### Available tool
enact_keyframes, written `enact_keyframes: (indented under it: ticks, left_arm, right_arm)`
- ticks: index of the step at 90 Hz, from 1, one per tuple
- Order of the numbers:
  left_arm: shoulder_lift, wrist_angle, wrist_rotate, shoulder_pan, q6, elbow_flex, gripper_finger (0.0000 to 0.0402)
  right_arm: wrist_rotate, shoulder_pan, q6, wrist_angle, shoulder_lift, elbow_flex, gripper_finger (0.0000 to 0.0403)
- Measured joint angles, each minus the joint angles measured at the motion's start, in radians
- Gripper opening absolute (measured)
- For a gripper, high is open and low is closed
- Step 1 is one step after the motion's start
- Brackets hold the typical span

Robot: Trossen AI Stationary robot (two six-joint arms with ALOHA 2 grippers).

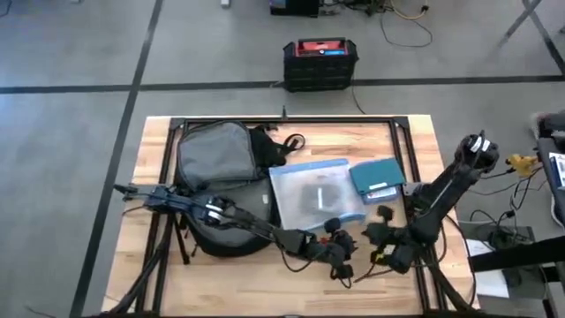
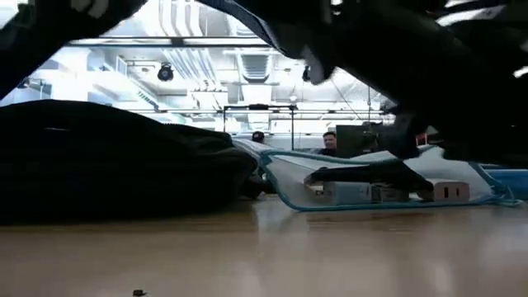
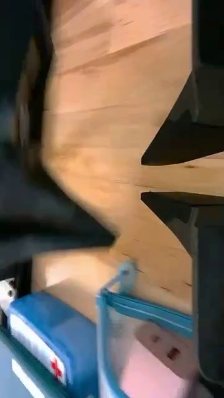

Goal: Unpack backpack
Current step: Close the white mesh zipper pouch

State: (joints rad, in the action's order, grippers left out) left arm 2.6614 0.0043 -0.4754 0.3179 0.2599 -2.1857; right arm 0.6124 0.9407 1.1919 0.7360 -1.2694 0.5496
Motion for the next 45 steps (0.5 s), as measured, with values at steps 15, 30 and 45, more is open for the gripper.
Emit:
enact_keyframes:
  ticks: [15, 30, 45]
  left_arm:
    - [0.082, -0.032, -0.111, -0.031, 0.019, -0.136, 0.0055]
    - [0.105, -0.001, -0.1, -0.069, 0.043, -0.162, 0.0046]
    - [0.138, -0.04, -0.083, -0.097, 0.055, -0.153, 0.0045]
  right_arm:
    - [0.005, 0.067, 0.17, 0.148, 0.051, 0.0, 0.0]
    - [-0.003, 0.079, 0.158, 0.156, 0.096, 0.0, 0.0]
    - [-0.001, 0.076, 0.138, 0.165, 0.121, 0.0, 0.0]
